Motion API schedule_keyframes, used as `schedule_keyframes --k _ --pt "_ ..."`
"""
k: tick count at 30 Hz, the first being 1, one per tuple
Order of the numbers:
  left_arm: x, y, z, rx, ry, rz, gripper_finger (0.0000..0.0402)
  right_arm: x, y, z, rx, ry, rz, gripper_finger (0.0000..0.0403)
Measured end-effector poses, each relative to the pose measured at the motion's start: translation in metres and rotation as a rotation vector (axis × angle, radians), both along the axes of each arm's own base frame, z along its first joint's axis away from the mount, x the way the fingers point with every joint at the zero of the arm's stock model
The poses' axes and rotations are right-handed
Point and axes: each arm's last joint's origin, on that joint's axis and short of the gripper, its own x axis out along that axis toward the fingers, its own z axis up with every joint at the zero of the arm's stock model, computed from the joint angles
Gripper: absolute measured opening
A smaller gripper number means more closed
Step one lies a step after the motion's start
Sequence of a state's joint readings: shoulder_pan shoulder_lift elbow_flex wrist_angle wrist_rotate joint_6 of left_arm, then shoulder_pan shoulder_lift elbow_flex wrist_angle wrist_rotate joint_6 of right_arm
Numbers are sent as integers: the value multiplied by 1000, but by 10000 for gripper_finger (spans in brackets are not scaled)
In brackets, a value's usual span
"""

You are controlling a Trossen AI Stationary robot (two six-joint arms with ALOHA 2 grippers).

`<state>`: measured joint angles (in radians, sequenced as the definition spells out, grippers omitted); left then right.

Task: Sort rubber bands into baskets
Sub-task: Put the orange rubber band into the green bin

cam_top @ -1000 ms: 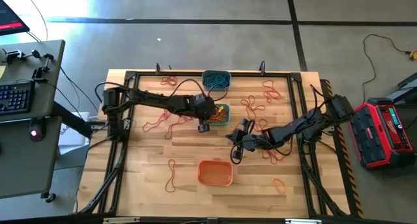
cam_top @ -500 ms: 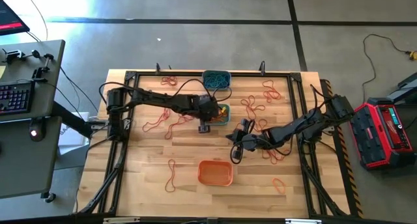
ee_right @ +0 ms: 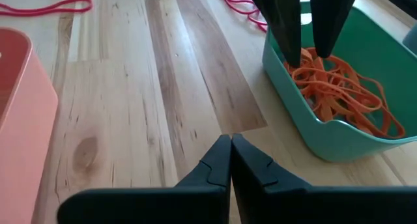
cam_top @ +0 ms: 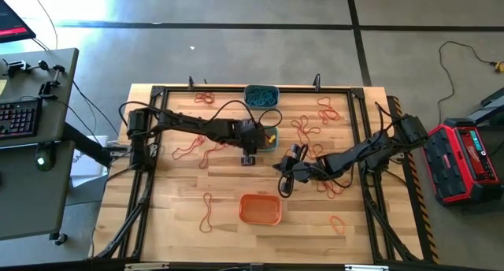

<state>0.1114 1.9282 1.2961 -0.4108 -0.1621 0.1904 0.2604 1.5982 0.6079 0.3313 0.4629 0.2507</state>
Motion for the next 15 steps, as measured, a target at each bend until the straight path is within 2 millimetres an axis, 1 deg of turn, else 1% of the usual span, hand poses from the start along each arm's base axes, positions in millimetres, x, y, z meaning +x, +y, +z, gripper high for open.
schedule_keyframes --k 6,15 --pt "-3 -7 10 106 -1 36 125 0 0 0 10 0 -9 1" --pt "-9 -16 33 110 -56 47 125 -1 -3 -1 -7 10 -38 1"
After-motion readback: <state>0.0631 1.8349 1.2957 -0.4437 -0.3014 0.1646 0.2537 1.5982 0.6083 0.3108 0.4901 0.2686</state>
